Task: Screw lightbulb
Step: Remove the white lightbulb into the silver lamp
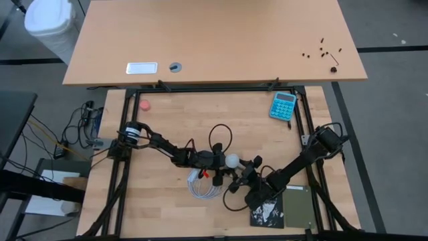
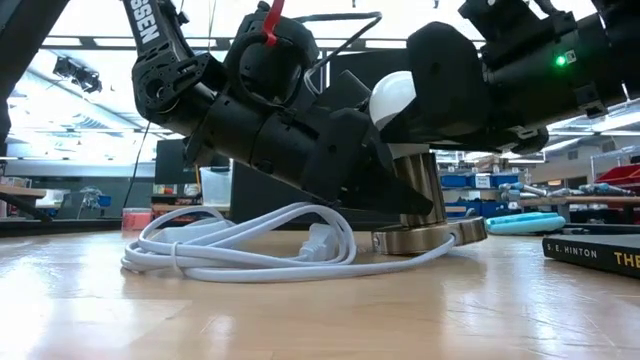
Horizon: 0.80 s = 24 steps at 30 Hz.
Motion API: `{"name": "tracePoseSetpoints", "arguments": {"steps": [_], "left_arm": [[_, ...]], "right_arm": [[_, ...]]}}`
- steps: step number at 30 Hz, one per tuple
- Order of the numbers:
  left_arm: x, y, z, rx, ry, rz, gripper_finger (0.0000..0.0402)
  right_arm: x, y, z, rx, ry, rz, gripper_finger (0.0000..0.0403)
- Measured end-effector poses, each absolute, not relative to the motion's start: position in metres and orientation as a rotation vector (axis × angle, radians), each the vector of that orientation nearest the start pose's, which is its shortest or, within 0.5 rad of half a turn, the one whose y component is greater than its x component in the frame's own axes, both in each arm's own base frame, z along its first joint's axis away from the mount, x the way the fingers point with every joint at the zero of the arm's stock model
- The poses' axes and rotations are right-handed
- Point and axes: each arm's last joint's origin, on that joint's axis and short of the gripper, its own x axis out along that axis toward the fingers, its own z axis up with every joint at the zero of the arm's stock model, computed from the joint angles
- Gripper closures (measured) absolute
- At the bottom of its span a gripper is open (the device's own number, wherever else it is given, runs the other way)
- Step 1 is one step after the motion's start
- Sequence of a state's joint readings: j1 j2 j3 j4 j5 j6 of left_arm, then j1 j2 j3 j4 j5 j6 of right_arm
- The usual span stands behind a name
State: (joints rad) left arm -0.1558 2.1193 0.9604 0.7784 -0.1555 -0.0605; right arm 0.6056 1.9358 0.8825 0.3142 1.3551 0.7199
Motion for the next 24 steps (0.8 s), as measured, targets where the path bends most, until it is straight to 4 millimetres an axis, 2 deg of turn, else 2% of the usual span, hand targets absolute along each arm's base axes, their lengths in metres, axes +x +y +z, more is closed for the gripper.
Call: {"name": "tracePoseSetpoints", "arguments": {"steps": [13, 20, 24], "left_arm": [[0.3957, -0.0574, 0.0917, 0.0, 0.38, 0.015, 0.0217], [0.3958, -0.0574, 0.0912, 0.0, 0.383, 0.015, 0.0217], [0.3955, -0.057, 0.0904, -0.014, 0.389, 0.019, 0.0217]], "right_arm": [[0.2972, 0.17, 0.116, -0.039, 0.215, -0.763, 0.0156], [0.2969, 0.1699, 0.1151, -0.062, 0.237, -0.75, 0.0088], [0.2976, 0.1697, 0.1196, -0.025, 0.148, -0.824, 0.0058]]}}
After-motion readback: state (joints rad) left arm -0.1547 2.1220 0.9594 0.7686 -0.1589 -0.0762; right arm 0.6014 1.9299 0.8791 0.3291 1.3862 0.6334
